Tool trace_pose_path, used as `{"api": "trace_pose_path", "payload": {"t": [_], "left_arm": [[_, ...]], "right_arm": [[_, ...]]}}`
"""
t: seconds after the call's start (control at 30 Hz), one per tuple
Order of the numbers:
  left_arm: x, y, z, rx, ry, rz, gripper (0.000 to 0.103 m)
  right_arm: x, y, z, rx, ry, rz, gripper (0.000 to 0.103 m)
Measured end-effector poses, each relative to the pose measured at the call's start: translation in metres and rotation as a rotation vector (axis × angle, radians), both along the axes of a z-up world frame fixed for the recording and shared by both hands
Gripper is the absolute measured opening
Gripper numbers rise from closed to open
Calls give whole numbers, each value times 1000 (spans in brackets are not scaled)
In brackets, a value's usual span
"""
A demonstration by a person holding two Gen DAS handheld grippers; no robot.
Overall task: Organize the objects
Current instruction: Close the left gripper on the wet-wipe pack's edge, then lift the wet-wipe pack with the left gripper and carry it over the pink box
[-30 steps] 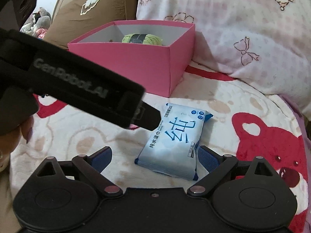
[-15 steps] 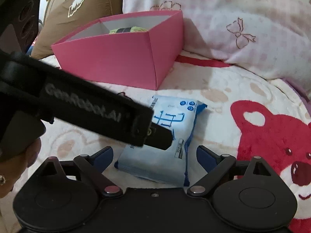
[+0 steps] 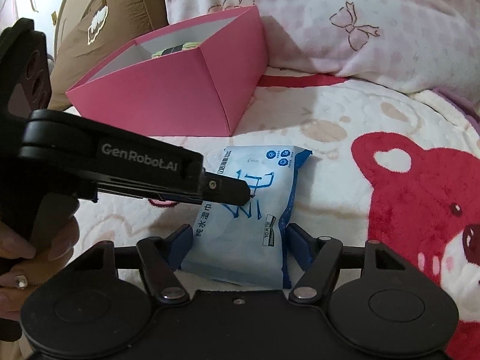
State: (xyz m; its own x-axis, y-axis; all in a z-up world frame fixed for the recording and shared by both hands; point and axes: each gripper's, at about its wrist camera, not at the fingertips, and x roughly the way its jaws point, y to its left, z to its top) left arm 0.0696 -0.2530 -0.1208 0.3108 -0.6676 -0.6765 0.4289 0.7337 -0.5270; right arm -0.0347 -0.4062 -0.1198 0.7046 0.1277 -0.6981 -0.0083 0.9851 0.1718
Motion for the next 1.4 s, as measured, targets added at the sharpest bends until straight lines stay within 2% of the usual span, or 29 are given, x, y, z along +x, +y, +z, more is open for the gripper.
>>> {"api": "trace_pose_path", "payload": {"t": [0.13,0.23,0.33,0.4,0.6,0.8,1.03,1.23,1.4], "left_arm": [[1,1,-3,-3,27,13,27],[2,-1,-3,6,27,14,26],[2,-5,-1,15,33,16,26],[-1,-8,2,21,23,5,26],[-7,-5,8,4,29,-3,26],[-21,8,19,15,26,-4,26],[-40,29,37,66,9,10,26],[-47,53,51,57,30,32,26],[-56,64,69,98,21,41,25]], "right_arm": [[4,8,1,-34,21,9,77],[4,19,-1,-108,24,59,80],[7,12,-4,-62,28,32,80],[8,6,-4,-28,27,10,76],[2,9,0,-21,8,-4,67],[-5,16,7,8,15,4,67],[-18,38,18,47,24,5,67],[-25,56,29,84,32,-1,67],[-31,74,44,89,37,19,67]]}}
